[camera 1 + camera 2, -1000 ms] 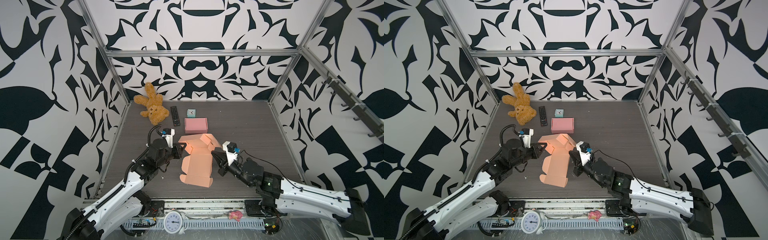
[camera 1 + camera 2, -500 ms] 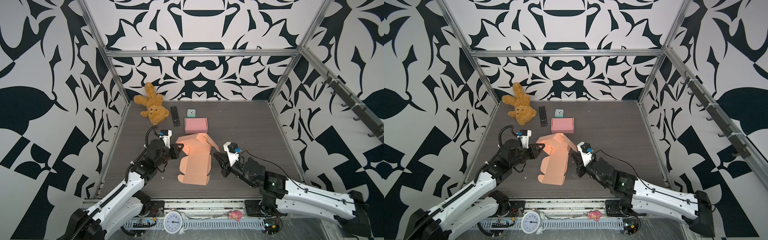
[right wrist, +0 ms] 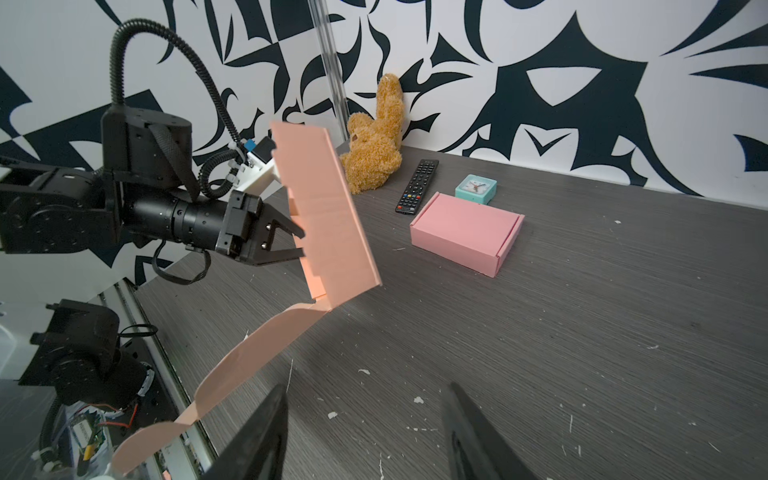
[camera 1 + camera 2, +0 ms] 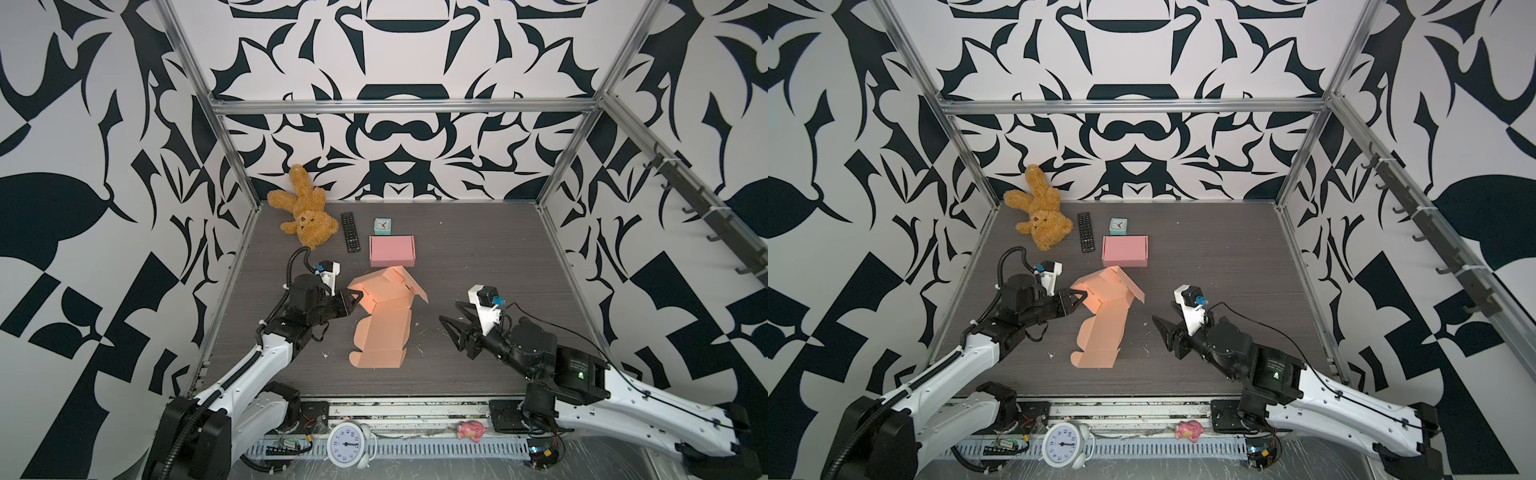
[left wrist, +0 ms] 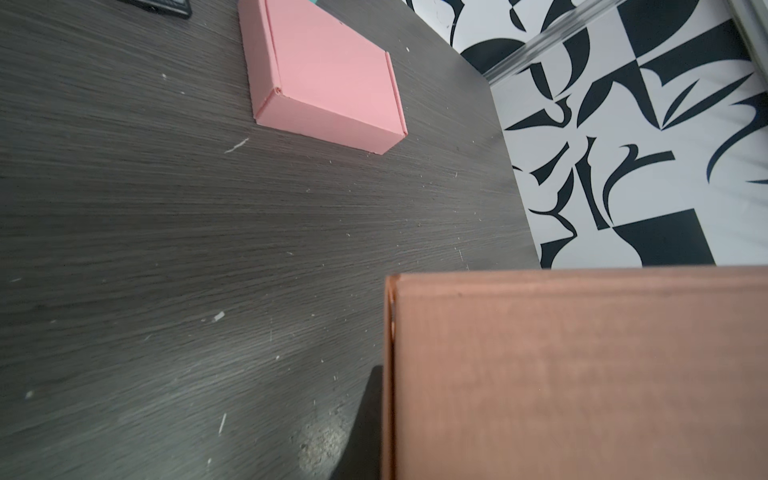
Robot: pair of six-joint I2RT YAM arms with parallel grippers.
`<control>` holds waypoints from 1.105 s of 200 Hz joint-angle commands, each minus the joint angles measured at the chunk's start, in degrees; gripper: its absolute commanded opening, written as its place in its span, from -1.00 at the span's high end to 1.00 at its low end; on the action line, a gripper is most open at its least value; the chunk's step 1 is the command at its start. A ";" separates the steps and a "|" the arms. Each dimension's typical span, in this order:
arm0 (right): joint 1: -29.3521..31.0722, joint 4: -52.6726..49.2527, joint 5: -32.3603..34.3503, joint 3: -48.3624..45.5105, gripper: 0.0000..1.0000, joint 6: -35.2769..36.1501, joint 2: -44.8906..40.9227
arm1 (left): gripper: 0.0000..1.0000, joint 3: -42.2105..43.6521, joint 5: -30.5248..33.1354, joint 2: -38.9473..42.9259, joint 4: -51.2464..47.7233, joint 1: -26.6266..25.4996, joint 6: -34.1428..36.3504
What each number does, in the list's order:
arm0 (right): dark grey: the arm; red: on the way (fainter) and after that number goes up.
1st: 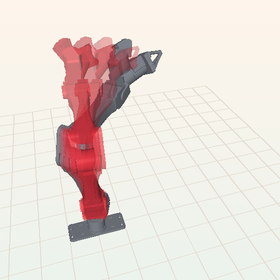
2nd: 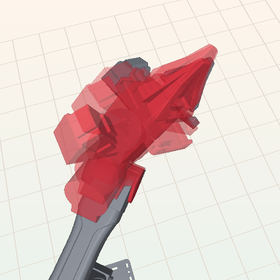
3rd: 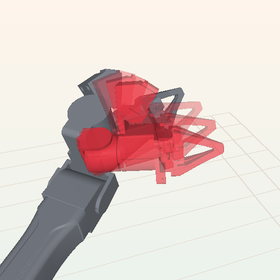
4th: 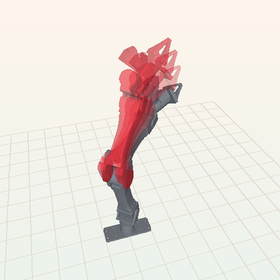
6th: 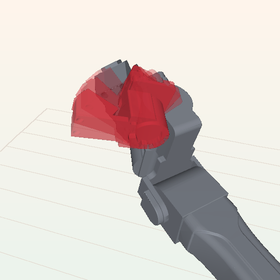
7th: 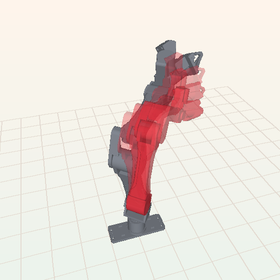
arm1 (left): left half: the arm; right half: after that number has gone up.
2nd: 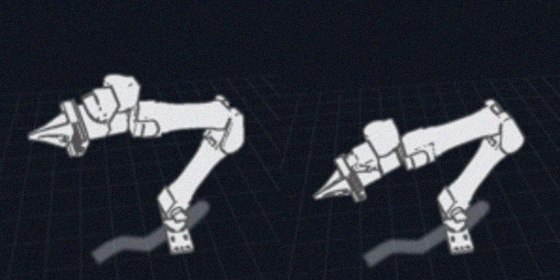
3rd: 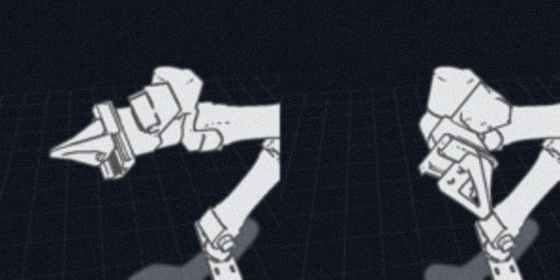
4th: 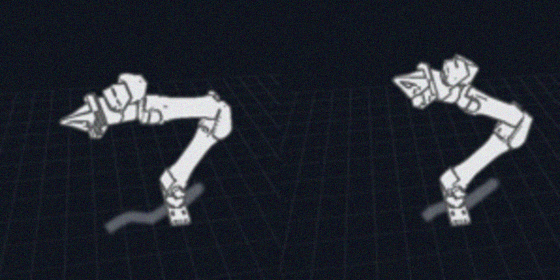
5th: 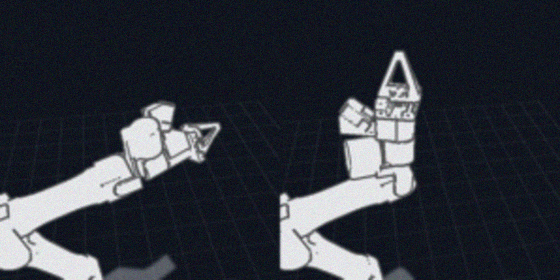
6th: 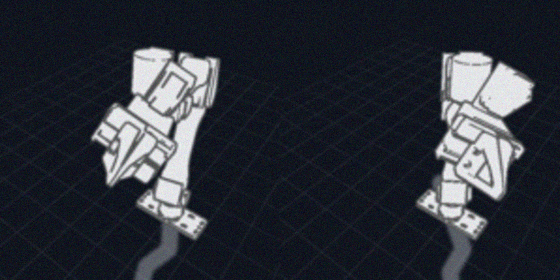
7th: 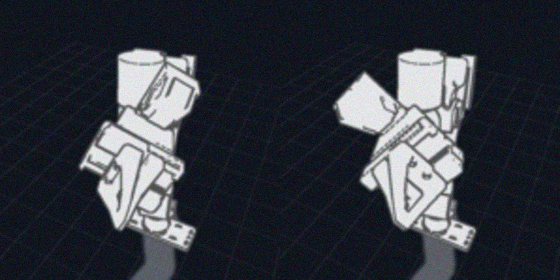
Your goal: Fold the paper box
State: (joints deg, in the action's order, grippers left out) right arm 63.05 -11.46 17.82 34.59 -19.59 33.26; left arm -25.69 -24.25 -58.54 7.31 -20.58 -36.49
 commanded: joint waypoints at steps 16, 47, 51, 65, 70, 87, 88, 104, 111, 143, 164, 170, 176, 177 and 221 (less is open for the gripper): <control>-9.42 3.58 -13.29 0.08 -0.22 -5.11 -1.26 | 0.88 -1.64 -5.03 -1.11 -1.33 0.28 2.72; -16.47 7.13 -23.28 -1.37 -0.22 -8.00 0.87 | 0.87 -2.03 -7.58 -2.72 -1.33 0.30 3.49; -16.69 7.25 -24.07 -1.14 -0.22 -8.00 1.47 | 0.87 -2.12 -7.73 -2.91 -1.46 0.32 3.55; -16.91 8.03 -26.39 -0.37 -0.22 -7.59 3.94 | 0.87 -2.17 -8.31 -3.23 -1.60 0.28 3.87; -16.95 8.55 -27.26 -0.09 -0.22 -7.40 4.72 | 0.87 -2.17 -8.49 -3.33 -1.60 0.28 4.00; -17.04 10.07 -29.28 0.56 -0.21 -7.02 6.83 | 0.86 -2.18 -9.69 -3.87 -1.06 0.28 4.07; -17.02 10.24 -29.40 0.61 -0.21 -6.98 6.91 | 0.86 -2.17 -9.77 -3.95 -1.02 0.28 4.06; -17.02 11.64 -30.40 0.74 -0.20 -6.65 8.21 | 0.86 -2.26 -10.62 -4.60 -0.63 0.19 4.19; -16.99 12.16 -30.92 0.74 -0.19 -6.52 8.78 | 0.86 -2.34 -10.65 -4.71 -0.63 0.19 4.30; -16.98 12.95 -30.95 1.25 -0.15 -5.58 10.67 | 0.86 -2.53 -11.10 -5.26 -0.63 0.19 4.41; -16.99 13.81 -32.07 1.83 -0.14 -5.23 12.22 | 0.85 -2.61 -11.65 -5.82 -0.46 0.10 4.41; -16.99 13.84 -32.51 2.16 -0.14 -5.14 12.79 | 0.86 -2.61 -11.68 -5.94 -0.37 0.11 4.40; -16.99 13.84 -32.99 2.46 -0.14 -5.02 13.49 | 0.86 -2.61 -11.70 -6.07 -0.28 0.01 4.41; -16.99 13.84 -33.05 2.48 -0.14 -4.97 13.63 | 0.86 -2.61 -11.70 -6.11 -0.28 0.06 4.41; -16.99 13.42 -33.50 4.44 -0.04 -4.13 16.86 | 0.85 -2.83 -11.70 -6.66 -0.02 -0.82 4.32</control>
State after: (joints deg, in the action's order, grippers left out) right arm 46.22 -0.43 -14.68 35.77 -25.10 49.60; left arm -26.35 -34.48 -64.75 6.39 -20.84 -32.77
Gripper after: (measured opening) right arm 0.531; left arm 0.097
